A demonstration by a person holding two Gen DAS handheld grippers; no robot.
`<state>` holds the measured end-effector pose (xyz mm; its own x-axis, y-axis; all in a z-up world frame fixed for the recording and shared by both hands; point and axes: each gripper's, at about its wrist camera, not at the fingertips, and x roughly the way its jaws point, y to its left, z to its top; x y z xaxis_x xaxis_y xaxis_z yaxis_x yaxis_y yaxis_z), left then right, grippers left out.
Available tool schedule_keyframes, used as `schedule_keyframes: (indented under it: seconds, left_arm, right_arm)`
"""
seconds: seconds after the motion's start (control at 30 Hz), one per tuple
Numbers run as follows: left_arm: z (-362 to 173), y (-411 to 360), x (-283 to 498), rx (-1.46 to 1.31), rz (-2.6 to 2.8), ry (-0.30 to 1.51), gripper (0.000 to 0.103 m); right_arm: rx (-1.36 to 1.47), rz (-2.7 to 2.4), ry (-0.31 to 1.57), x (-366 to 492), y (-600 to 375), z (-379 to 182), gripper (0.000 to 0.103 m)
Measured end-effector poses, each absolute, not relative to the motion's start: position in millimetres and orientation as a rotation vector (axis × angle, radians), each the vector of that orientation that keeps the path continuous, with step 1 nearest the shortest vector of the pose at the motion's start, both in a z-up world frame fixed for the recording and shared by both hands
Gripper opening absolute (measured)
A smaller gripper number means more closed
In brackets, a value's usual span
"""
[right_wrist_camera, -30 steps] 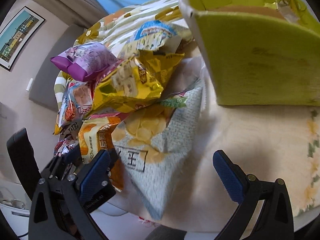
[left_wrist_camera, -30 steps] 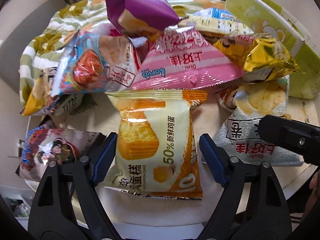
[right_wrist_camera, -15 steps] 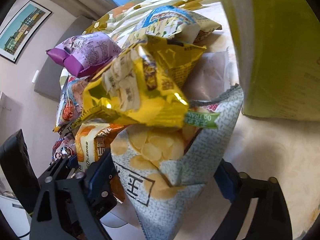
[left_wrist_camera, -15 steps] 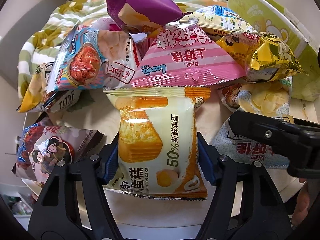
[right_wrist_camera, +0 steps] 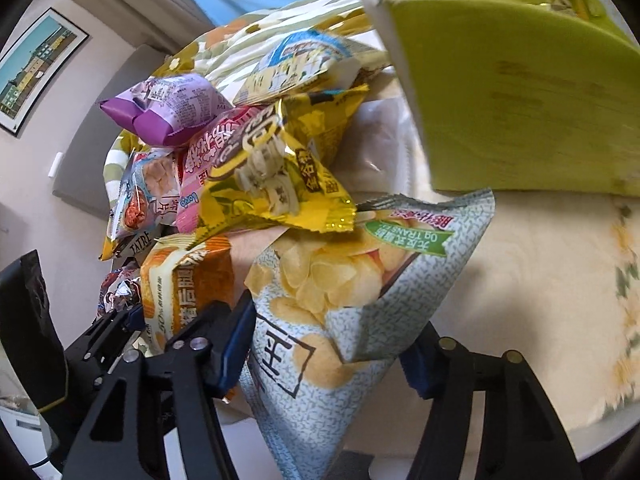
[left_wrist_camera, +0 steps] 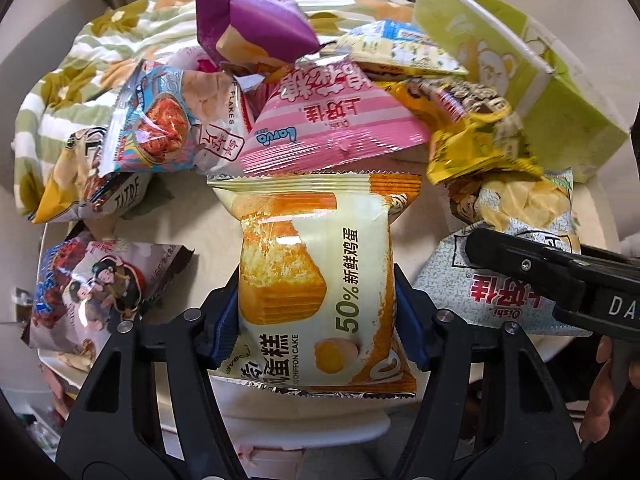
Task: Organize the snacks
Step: 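Carry both packets into the green box and open both tools to release them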
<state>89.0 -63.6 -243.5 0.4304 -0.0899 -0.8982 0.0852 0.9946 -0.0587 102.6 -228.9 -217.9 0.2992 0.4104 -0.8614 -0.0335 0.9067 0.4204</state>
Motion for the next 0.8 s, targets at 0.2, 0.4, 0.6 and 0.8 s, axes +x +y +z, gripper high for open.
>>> schedule_keyframes:
  seconds: [0.2, 0.4, 0.6, 0.8]
  left_arm:
    - [-213, -54, 75, -0.023, -0.138, 1.084, 0.062]
    - [-177, -51, 61, -0.038, -0.160, 1.029, 0.062]
    - [-134, -65, 68, -0.028, -0.197, 0.950, 0.062]
    - [-98, -97, 104, -0.011, -0.231, 0.881, 0.062]
  right_arm:
    - [0.369, 0.231, 1.215, 77, -239, -194, 0.060]
    - [0.369, 0.173, 1.169, 56, -248, -164, 0.060]
    - [0.374, 0.112, 1.080, 45, -264, -121, 0.060]
    - [0.343, 0.078, 0.993, 63, -297, -77, 0.060]
